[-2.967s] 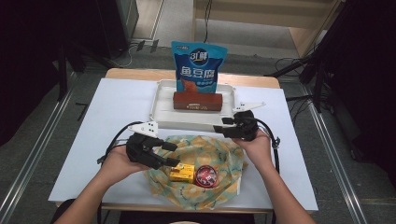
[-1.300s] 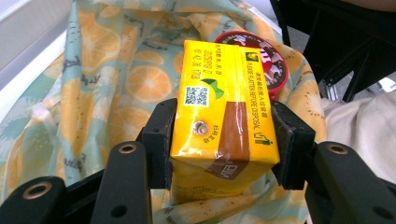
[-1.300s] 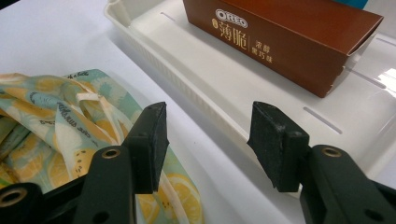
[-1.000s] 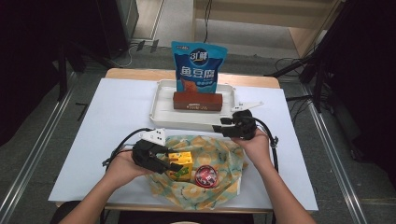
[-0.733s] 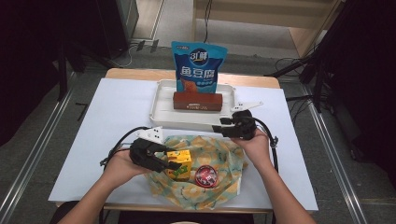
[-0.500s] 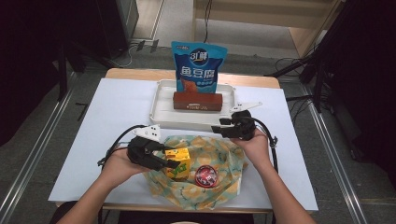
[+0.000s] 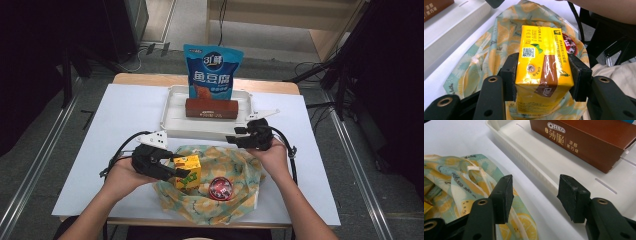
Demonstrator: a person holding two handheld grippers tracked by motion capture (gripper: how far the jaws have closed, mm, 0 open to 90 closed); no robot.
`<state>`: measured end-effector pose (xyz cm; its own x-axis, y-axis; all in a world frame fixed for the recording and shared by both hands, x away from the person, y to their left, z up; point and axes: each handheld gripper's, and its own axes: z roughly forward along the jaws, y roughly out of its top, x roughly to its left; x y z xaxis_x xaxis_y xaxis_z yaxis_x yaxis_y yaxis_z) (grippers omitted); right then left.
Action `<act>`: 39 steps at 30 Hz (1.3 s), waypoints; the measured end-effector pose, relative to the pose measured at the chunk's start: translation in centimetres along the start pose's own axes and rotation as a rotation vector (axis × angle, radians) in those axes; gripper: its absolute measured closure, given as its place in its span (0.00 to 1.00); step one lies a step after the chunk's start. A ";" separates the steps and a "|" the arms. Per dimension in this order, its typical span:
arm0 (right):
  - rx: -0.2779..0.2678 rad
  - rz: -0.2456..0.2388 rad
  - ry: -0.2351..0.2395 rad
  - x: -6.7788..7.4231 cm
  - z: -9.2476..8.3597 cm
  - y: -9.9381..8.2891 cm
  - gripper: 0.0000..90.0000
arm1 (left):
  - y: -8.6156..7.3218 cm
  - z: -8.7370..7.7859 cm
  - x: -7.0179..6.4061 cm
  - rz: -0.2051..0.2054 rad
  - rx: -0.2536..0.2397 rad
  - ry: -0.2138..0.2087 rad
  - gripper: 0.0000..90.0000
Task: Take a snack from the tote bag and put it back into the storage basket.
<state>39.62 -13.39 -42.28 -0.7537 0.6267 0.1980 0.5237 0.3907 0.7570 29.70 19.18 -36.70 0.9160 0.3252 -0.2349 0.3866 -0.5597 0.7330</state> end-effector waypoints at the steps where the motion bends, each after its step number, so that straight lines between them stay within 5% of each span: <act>1: -0.001 -0.001 0.001 0.0 0.0 0.0 0.52 | 0.0 0.0 0.0 -0.002 -0.003 0.003 0.56; 32: -0.008 -0.038 0.036 0.7 0.3 0.0 0.51 | 0.5 -3.3 0.7 -0.056 -0.055 0.048 0.57; 39: -0.008 -0.032 0.037 0.5 0.3 0.1 0.51 | 2.2 -3.6 0.7 -0.041 -0.064 0.062 0.57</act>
<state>39.40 -12.87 -42.28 -0.7846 0.5881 0.1963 0.4957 0.4049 0.7683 30.83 20.96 -33.00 0.8904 0.3947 -0.2268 0.4142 -0.4955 0.7635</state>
